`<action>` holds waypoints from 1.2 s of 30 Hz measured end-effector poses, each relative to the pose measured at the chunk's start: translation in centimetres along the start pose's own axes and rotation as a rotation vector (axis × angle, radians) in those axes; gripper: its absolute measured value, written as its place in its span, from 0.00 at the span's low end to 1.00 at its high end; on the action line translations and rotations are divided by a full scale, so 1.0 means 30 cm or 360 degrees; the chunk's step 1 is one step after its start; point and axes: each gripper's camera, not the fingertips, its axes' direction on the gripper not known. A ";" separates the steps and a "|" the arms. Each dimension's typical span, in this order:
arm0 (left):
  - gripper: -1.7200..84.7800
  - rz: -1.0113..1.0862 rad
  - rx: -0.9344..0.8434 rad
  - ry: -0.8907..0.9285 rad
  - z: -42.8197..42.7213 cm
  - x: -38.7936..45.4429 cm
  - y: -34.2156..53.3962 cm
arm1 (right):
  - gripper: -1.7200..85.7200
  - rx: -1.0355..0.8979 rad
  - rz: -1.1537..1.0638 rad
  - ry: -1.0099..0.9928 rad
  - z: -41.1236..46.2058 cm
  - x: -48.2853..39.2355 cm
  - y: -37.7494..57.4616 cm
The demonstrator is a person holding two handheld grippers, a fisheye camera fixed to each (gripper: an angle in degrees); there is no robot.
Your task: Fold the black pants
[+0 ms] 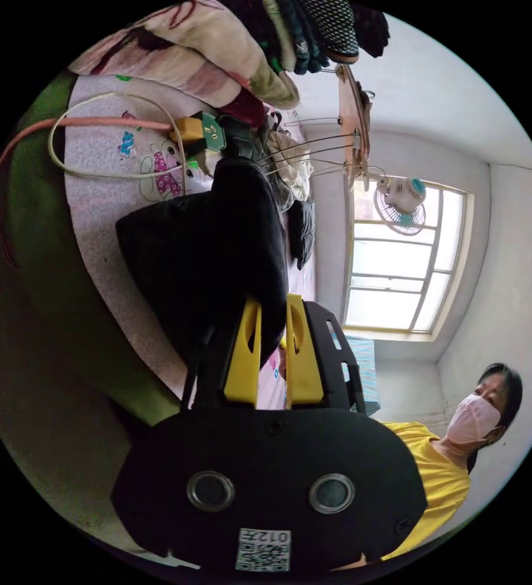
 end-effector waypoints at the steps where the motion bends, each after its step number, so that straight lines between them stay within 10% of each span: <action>1: 0.10 -0.0013 -0.0003 0.0002 -0.006 -0.003 -0.004 | 0.17 0.0173 -0.0031 0.0072 -0.051 -0.017 0.017; 14: 0.09 -0.0139 0.0105 -0.0018 -0.078 0.180 0.026 | 0.24 -0.0558 0.0069 -0.0366 0.341 -0.018 0.080; 24: 0.09 -0.0034 0.0061 -0.0015 -0.042 0.391 0.015 | 0.17 -0.0142 0.0235 -0.0760 0.345 -0.036 -0.004; 36: 0.11 0.0405 0.0229 0.0169 -0.346 0.503 -0.055 | 0.12 -0.0383 -0.0698 -0.0511 0.486 -0.781 -0.215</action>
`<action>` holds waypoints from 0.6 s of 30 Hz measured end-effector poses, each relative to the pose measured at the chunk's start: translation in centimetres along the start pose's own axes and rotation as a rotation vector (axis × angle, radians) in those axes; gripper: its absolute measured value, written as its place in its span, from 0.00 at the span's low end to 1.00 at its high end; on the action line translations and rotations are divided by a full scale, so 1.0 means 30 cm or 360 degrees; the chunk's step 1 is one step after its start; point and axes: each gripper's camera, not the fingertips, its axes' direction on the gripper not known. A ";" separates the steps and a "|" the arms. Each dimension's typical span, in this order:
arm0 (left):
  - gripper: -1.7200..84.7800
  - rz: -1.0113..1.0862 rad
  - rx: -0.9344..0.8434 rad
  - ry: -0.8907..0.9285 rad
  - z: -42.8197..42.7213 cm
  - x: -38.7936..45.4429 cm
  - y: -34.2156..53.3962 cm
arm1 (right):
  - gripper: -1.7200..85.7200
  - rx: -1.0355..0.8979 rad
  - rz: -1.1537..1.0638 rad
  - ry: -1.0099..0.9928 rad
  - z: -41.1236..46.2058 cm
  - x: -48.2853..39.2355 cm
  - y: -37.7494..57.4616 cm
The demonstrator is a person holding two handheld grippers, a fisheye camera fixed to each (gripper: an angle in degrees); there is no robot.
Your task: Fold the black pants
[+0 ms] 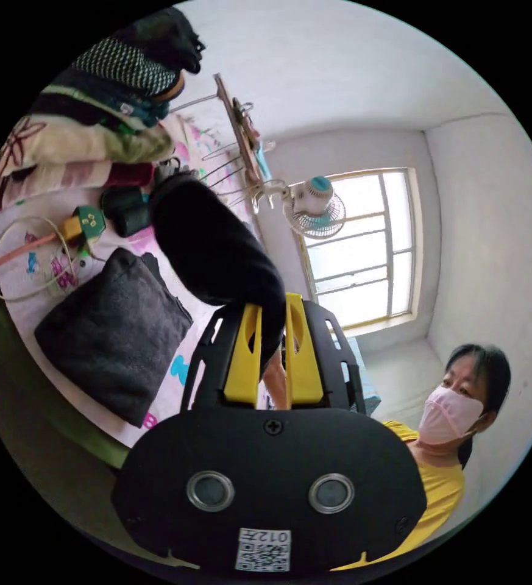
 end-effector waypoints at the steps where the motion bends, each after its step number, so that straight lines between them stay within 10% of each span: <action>1: 0.11 -0.0011 0.0017 -0.0011 -0.013 -0.010 0.011 | 0.12 -0.0063 0.0017 0.0037 0.035 0.002 -0.003; 9: 0.09 -0.0992 -0.0010 -0.0131 0.012 -0.619 0.386 | 0.13 -0.0392 0.0660 0.0613 0.112 0.331 0.198; 18: 0.08 -0.0597 -0.0003 -0.0332 -0.013 -0.393 0.313 | 0.13 -0.0406 0.0619 0.0720 0.244 0.156 0.210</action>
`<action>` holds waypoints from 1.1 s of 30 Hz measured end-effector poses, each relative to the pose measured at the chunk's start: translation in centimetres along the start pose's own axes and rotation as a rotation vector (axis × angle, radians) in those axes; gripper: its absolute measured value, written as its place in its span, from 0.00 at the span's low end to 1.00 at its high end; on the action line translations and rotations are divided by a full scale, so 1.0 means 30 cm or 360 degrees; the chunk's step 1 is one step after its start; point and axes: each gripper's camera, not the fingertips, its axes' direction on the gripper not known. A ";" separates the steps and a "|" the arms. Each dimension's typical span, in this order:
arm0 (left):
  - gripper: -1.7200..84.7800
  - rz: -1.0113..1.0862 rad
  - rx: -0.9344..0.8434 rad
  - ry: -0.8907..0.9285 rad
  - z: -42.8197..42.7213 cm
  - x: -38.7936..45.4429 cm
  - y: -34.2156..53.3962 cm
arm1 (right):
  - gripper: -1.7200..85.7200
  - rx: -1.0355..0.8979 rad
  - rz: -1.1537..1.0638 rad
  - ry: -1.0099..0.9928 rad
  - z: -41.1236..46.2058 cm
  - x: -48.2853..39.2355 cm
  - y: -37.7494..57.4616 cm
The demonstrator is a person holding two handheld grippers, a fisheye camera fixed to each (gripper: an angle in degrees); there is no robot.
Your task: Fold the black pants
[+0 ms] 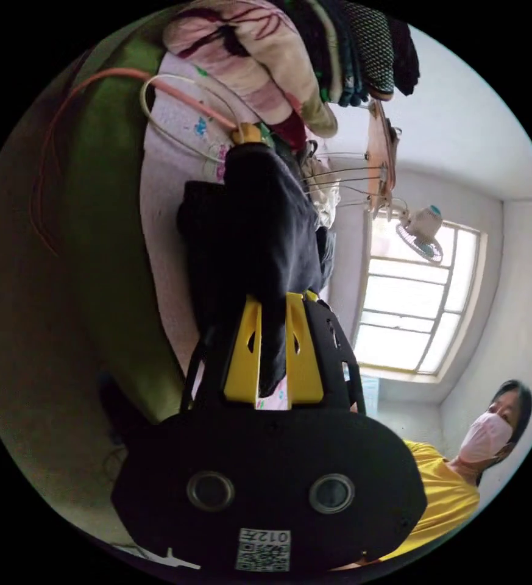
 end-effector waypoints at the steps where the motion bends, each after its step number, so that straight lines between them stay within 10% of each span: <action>1: 0.08 -0.0022 -0.0017 -0.0019 0.004 0.001 -0.001 | 0.14 -0.0031 0.0063 0.0052 0.012 0.006 0.000; 5: 0.06 -0.0086 0.0059 0.0053 -0.011 0.004 0.083 | 0.15 0.0066 0.0144 0.0012 -0.090 -0.002 0.049; 10: 0.03 0.0394 0.0439 -0.0566 -0.120 0.334 0.195 | 0.10 0.0444 -0.0250 0.0484 -0.222 -0.230 0.132; 17: 0.02 0.0760 -0.0267 -0.1147 0.231 0.603 -0.102 | 0.04 0.0087 -0.0648 0.1134 0.116 -0.436 0.045; 23: 0.02 0.0706 -0.0079 -0.1039 0.254 0.619 0.071 | 0.03 -0.0222 -0.0920 0.1388 0.248 -0.540 0.013; 33: 0.02 0.1238 0.0077 -0.1164 0.335 1.201 0.016 | 0.03 0.0191 -0.0940 0.1097 0.091 -0.674 0.238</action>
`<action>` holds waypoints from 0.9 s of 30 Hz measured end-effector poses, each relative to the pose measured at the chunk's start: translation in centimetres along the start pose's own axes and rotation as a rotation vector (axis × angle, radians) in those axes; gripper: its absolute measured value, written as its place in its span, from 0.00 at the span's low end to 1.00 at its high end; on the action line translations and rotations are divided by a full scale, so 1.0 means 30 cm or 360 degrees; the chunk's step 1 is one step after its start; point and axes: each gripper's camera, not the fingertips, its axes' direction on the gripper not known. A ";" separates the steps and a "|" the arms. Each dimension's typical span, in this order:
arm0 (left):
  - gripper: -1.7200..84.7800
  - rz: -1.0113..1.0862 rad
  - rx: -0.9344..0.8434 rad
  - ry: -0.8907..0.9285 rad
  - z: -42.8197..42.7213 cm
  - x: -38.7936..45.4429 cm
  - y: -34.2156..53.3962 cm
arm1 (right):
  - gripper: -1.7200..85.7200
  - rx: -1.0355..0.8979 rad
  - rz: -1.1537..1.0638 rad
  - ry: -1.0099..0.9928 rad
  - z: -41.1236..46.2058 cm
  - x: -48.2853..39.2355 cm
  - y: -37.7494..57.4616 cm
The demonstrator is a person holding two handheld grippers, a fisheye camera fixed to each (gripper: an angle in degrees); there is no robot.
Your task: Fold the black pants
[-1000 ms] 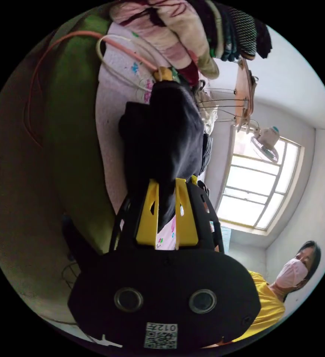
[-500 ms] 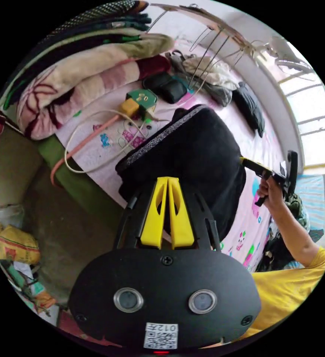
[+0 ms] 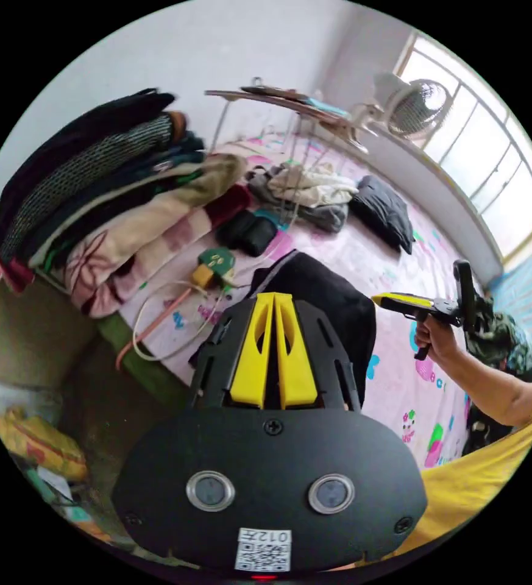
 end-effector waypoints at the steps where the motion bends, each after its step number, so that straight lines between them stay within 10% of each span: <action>1: 0.02 0.0074 -0.0056 0.0041 0.026 0.036 -0.051 | 0.03 0.0033 -0.0028 -0.0047 -0.008 -0.036 0.017; 8: 0.02 0.0438 -0.0670 -0.0077 0.453 0.280 -0.377 | 0.03 -0.0040 -0.0328 0.0040 0.086 -0.249 0.172; 14: 0.02 0.0240 -0.0591 0.0138 0.422 0.218 -0.398 | 0.03 -0.0064 -0.0569 0.0186 0.089 -0.333 0.213; 21: 0.02 0.0526 -0.0323 -0.0041 0.227 0.421 -0.493 | 0.03 0.0163 -0.0078 -0.0049 -0.099 -0.188 0.163; 27: 0.02 0.0781 -0.0763 -0.0036 0.449 0.586 -0.563 | 0.03 -0.0012 0.0119 0.0154 -0.026 -0.115 0.090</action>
